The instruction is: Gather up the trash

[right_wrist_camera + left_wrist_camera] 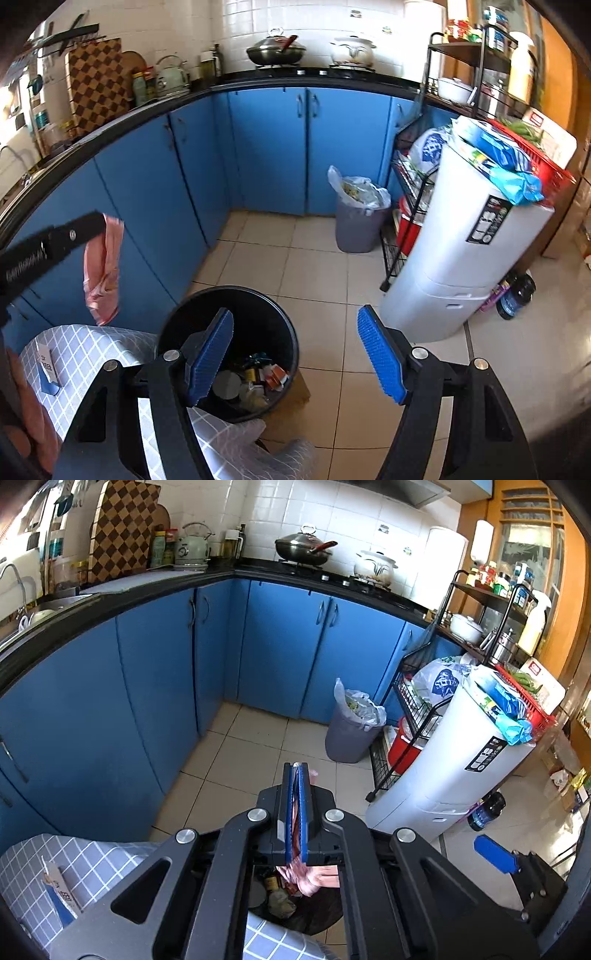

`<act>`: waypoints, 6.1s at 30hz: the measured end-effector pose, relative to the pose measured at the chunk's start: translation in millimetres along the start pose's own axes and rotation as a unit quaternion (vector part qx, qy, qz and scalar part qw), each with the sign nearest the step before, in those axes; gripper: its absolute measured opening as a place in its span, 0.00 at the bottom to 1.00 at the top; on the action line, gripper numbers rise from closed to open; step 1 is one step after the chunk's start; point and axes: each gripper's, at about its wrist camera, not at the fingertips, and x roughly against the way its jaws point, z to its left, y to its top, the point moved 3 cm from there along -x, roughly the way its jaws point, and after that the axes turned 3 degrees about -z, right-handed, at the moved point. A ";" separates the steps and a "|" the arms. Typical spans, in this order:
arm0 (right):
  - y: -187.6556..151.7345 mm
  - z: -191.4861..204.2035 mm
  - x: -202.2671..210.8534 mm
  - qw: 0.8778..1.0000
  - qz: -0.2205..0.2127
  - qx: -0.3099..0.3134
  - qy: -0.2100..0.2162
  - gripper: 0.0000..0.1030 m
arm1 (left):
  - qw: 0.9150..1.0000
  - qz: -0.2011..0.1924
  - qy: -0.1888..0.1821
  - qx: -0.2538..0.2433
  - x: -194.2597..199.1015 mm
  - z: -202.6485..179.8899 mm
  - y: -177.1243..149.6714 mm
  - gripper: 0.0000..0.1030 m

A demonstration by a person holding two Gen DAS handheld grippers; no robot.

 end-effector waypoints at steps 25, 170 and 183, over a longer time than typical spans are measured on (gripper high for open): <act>-4.3 68.2 0.5 0.998 0.001 0.036 0.044 0.66 | 0.996 -0.002 0.091 0.024 35.4 67.5 -33.3 0.96; 37.0 57.4 -21.3 0.997 -0.025 0.040 0.063 0.68 | 0.995 0.023 0.087 -0.044 -2.2 46.7 -43.3 0.96; 10.0 88.8 4.6 0.995 -0.008 0.048 0.091 0.68 | 0.991 0.034 0.126 -0.003 53.8 95.1 -70.9 0.96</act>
